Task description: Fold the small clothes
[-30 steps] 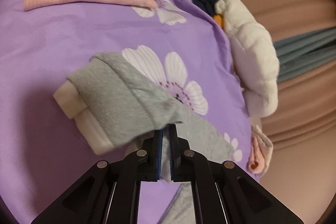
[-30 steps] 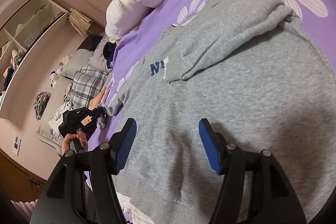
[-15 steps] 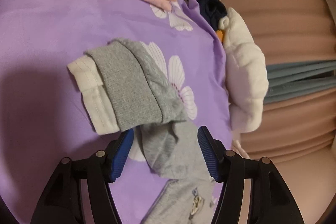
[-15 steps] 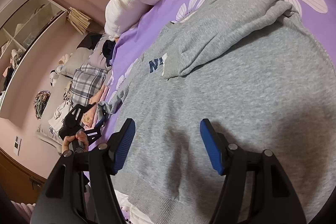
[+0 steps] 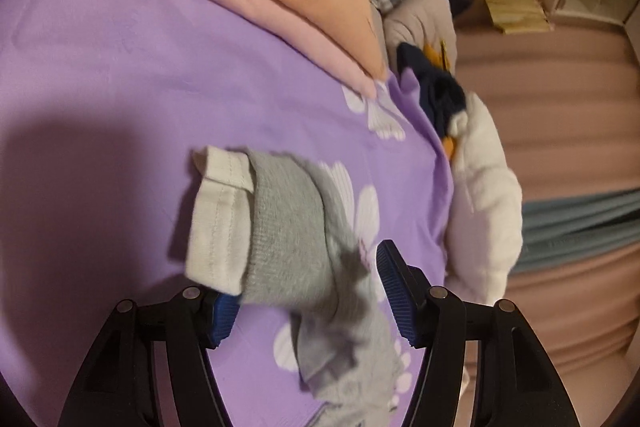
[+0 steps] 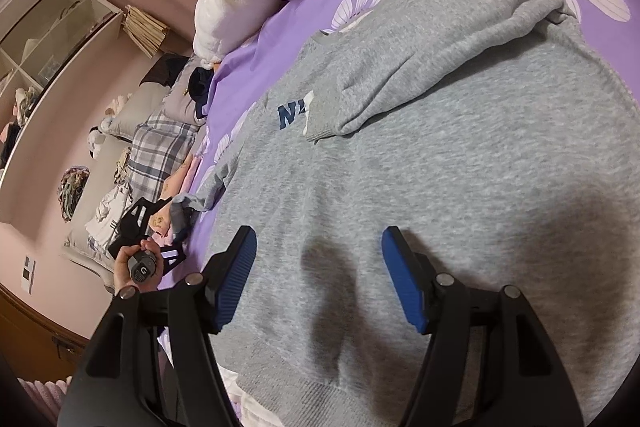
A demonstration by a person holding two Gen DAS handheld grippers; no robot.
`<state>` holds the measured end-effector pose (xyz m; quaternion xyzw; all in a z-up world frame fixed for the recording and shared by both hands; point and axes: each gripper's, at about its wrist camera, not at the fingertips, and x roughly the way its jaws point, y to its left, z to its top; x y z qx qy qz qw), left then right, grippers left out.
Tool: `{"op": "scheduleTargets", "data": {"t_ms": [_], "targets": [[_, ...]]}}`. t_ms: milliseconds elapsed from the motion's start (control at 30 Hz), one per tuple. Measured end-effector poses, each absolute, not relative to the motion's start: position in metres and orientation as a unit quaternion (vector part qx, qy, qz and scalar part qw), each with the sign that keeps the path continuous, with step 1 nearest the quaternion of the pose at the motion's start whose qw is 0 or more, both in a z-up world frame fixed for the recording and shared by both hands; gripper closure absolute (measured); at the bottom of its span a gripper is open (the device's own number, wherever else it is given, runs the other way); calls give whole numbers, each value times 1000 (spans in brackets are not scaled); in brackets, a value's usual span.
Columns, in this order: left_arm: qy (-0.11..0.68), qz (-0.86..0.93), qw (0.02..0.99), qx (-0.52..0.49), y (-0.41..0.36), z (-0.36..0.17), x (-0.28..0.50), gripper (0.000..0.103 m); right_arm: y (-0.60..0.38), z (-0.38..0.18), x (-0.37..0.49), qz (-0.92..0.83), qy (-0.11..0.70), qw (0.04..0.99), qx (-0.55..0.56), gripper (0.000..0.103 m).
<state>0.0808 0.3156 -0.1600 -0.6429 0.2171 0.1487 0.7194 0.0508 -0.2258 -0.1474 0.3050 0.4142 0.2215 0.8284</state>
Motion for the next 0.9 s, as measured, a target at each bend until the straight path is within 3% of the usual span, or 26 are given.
{"op": "scheduleTargets", "data": {"t_ms": [33, 133, 233, 333, 633, 900], "targets": [[220, 148, 717, -645, 319, -161, 81, 43, -224, -148, 51, 222, 416, 829, 302, 36], [232, 146, 724, -633, 325, -158, 84, 67, -223, -148, 53, 224, 417, 828, 301, 36], [247, 145, 761, -583, 323, -140, 90, 82, -223, -148, 52, 224, 417, 828, 301, 36], [242, 130, 803, -529, 316, -111, 96, 87, -225, -146, 50, 225, 415, 828, 301, 36], [270, 8, 917, -293, 200, -21, 137, 89, -240, -141, 40, 216, 398, 833, 318, 36], [325, -126, 922, -168, 52, -23, 158, 89, -265, -139, 35, 203, 380, 837, 337, 36]]}}
